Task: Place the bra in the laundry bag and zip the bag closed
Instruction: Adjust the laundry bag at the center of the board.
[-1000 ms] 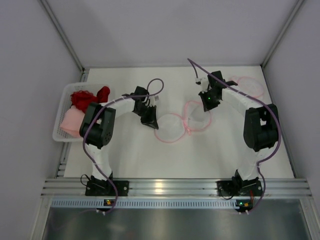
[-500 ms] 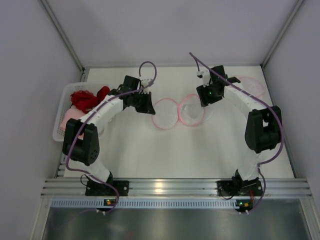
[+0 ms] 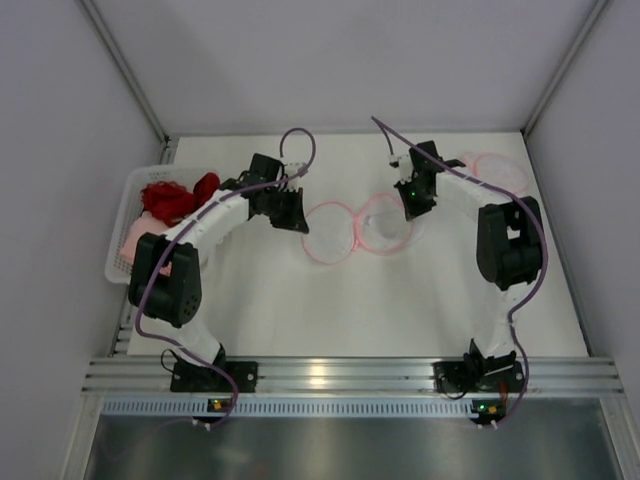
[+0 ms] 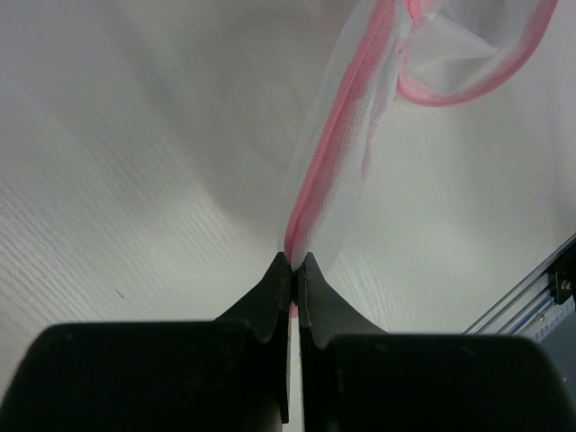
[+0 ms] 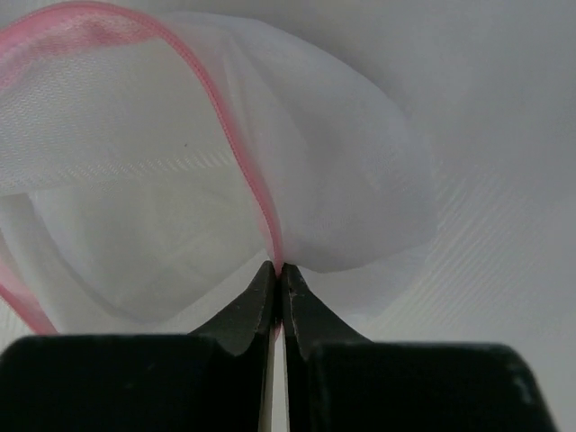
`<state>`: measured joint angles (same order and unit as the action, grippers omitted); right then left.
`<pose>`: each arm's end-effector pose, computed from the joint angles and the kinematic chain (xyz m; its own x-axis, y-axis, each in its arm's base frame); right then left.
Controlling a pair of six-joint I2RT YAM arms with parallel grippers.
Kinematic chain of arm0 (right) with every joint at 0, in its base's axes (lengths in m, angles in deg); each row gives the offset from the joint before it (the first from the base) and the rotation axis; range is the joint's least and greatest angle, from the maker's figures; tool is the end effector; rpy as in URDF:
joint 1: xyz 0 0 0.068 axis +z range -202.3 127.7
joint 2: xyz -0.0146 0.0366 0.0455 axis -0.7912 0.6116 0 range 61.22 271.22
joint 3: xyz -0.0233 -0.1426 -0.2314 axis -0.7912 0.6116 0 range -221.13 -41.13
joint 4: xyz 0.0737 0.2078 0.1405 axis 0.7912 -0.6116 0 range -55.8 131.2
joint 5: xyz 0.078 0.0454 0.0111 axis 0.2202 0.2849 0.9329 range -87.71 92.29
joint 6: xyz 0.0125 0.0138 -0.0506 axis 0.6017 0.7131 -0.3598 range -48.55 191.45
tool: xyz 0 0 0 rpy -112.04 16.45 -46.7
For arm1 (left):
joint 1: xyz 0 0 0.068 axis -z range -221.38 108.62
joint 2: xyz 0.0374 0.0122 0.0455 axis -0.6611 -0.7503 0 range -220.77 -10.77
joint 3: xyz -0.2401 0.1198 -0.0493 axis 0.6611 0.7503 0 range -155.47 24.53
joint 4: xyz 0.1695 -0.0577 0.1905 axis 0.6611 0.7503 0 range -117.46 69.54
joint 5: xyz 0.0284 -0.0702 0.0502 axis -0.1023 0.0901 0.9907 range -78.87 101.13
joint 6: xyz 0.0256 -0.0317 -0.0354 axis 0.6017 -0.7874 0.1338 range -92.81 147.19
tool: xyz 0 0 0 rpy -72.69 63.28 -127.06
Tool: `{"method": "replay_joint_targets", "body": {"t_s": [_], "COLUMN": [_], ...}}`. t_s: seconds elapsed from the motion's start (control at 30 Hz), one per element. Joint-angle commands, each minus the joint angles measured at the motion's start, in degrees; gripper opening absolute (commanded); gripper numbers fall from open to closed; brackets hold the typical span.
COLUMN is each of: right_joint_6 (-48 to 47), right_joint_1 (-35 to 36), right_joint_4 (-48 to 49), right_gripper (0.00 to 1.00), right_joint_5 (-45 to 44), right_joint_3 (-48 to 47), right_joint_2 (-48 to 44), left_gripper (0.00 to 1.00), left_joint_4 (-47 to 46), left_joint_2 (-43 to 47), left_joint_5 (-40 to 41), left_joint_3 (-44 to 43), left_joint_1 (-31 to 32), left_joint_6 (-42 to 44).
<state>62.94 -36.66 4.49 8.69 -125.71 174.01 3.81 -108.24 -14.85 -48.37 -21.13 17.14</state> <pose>0.3965 0.1150 0.1949 -0.8162 -0.3811 -0.4342 -0.4390 0.8977 0.0372 0.3338 -0.1399 0.2402 -0.8590 0.1497 -0.4896 0.3981 0.7966 -0.4549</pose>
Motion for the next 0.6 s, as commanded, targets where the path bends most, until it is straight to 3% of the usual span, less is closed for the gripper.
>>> {"method": "replay_joint_targets", "body": {"t_s": [0.0,0.2,0.33,0.57], "right_joint_6": [0.69,2.01,2.27,3.32], "right_joint_1": [0.36,0.36,0.27,0.45], "right_joint_4": [0.59,-4.25,-3.99,0.13], "right_gripper": [0.00,0.00,0.00,0.00], "right_joint_5": [-1.21,3.80,6.87,6.70], "right_joint_3": [-3.58,-4.63,-2.97,-1.47], "right_joint_2": [-2.74,-18.55,-27.43,-25.43], "left_gripper": [0.00,0.00,0.00,0.00], "left_joint_4": [1.59,3.36,3.27,3.27], "left_joint_2": [1.67,12.38,20.11,18.20], "left_joint_5": [1.01,3.03,-1.16,-1.71], "left_joint_3": [-2.24,-9.70,-15.15,-16.39], "left_joint_1": [-0.21,-2.14,-2.50,-2.50], "left_joint_6": [2.04,1.26,-2.08,-6.83]}}
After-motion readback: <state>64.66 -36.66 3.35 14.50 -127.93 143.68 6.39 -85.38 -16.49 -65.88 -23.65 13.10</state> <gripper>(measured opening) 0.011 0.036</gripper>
